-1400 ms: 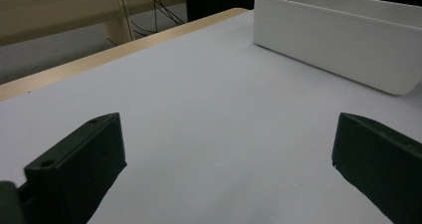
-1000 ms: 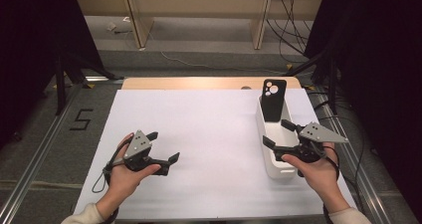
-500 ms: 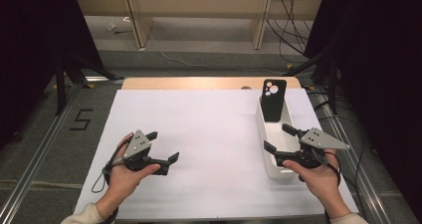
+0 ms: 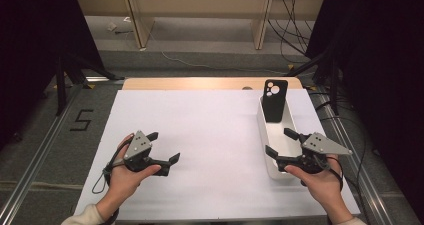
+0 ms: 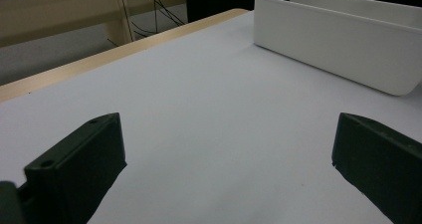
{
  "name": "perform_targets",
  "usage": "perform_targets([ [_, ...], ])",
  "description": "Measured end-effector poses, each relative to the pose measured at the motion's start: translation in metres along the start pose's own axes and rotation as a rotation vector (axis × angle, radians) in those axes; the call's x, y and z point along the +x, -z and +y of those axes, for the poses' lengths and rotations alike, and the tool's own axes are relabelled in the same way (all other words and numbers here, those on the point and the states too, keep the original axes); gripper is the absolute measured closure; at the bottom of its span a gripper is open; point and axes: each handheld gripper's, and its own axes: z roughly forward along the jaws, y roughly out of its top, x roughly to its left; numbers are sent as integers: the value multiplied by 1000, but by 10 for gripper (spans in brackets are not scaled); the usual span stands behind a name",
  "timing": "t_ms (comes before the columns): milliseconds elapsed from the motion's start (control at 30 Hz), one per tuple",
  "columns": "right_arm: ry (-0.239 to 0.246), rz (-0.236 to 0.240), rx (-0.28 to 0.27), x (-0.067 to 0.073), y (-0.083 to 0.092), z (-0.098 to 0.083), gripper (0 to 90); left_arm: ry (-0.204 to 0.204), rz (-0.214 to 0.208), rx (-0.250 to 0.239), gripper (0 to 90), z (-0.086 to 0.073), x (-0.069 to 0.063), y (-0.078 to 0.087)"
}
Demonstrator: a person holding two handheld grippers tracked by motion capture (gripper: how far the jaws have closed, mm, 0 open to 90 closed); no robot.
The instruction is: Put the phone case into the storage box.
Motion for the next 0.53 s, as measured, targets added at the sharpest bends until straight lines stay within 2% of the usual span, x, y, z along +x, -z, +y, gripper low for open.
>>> perform_targets([
  [533,-3,12,-37,-1,1,1,175,3,-3,3,0,0,0,-1],
])
